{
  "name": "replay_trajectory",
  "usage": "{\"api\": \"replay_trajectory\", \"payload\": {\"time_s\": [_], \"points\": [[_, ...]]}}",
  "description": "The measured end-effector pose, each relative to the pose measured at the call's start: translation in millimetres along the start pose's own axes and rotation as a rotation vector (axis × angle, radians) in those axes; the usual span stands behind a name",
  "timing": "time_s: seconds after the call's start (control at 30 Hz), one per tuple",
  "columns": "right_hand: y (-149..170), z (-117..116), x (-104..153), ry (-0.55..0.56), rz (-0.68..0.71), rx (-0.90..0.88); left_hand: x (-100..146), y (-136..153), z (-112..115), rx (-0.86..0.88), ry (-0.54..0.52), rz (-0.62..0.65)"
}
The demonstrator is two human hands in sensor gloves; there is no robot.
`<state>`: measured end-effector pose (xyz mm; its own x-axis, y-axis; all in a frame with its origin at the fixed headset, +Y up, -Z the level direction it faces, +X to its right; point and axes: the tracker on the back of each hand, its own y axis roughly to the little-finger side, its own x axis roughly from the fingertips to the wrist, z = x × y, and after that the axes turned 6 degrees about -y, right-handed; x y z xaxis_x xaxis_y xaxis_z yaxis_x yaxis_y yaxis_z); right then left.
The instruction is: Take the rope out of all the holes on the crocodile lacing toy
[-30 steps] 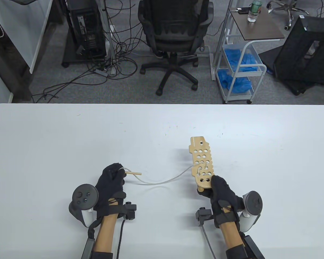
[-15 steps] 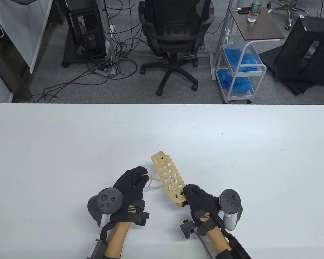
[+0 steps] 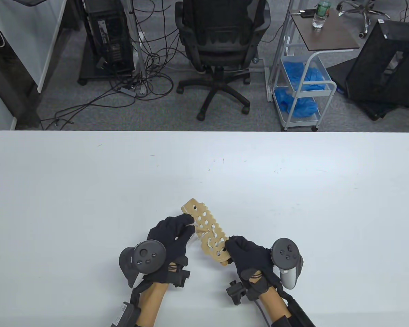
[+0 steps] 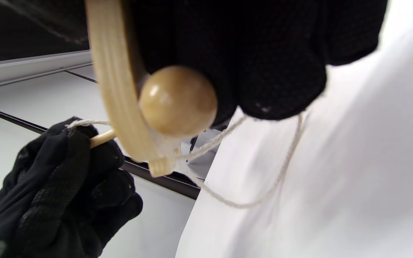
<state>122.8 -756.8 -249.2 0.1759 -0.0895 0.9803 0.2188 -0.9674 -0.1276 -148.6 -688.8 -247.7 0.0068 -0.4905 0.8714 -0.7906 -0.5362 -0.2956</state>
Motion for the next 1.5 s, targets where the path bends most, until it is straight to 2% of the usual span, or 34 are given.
{"api": "replay_trajectory", "payload": {"time_s": [0.27,0.4,0.47,0.6,0.73,0.9,0.97,1.07,1.17,1.5], "points": [[-2.7,-3.3,-0.5,-0.038,0.031,-0.058,3.9,-18.0,10.3,-0.15,0.055,0.132],[-3.9,-3.1,-0.2,-0.034,0.038,-0.085,4.4,-18.6,9.9,-0.161,0.052,0.134],[-4.6,0.0,0.1,-0.012,0.042,-0.115,3.8,-14.2,6.4,-0.131,0.03,0.099],[-7.5,7.5,1.7,0.035,0.06,-0.183,2.6,4.5,-6.8,0.031,-0.068,-0.054],[-8.5,8.5,1.3,0.018,0.076,-0.301,1.5,19.4,-9.0,0.146,-0.08,-0.183],[-9.6,4.8,0.7,-0.016,0.091,-0.403,-0.2,26.1,5.1,0.236,-0.002,-0.227],[-10.2,4.0,0.6,-0.027,0.095,-0.407,-2.6,25.7,12.9,0.303,0.081,-0.211],[-11.0,2.6,0.6,-0.037,0.101,-0.406,-3.7,25.4,26.7,0.373,0.275,-0.196],[-12.3,1.3,0.4,-0.05,0.11,-0.413,-3.6,25.4,34.7,0.422,0.363,-0.165],[-13.4,-2.0,-0.1,-0.08,0.125,-0.427,-1.5,24.0,44.0,0.406,0.487,-0.099]]}}
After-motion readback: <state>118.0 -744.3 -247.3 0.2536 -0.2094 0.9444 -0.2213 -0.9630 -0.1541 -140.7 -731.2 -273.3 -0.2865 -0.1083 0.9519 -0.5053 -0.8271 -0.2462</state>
